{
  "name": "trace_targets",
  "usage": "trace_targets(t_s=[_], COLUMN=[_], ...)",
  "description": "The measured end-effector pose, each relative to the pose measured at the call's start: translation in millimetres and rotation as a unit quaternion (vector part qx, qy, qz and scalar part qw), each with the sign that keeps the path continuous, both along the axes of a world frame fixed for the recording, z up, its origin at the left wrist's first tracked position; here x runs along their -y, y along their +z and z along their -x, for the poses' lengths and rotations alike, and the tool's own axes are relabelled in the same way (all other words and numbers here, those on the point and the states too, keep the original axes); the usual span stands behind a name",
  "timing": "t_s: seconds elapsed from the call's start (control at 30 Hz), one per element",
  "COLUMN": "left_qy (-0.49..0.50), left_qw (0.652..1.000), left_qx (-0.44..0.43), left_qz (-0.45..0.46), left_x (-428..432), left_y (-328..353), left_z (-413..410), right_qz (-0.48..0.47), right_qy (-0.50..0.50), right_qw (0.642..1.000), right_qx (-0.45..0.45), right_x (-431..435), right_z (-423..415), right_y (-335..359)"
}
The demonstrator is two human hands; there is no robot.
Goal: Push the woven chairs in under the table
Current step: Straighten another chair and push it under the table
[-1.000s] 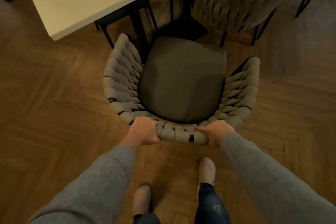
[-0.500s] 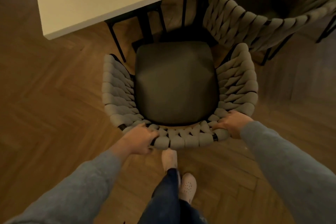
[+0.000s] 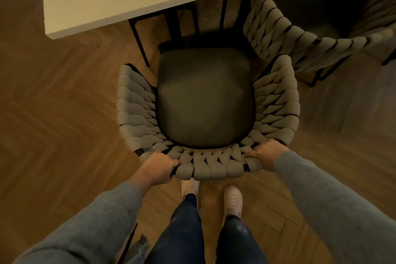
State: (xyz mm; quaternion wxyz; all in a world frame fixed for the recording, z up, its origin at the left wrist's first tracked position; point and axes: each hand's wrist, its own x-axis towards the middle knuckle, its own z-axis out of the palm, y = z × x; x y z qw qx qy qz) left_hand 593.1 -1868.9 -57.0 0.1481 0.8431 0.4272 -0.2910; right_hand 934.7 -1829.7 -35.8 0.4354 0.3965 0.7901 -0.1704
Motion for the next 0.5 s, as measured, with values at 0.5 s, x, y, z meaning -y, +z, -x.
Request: trace_targets(t_s=[0.5], left_qy=[0.162], left_qw=[0.985], left_qx=[0.047], left_qz=[-0.045], left_x=[25], left_y=[12], left_z=[-76], right_qz=[-0.045], right_qy=[0.146], right_qw=[0.988], right_qx=[-0.007], right_x=[-79], right_z=[-44], right_y=[7])
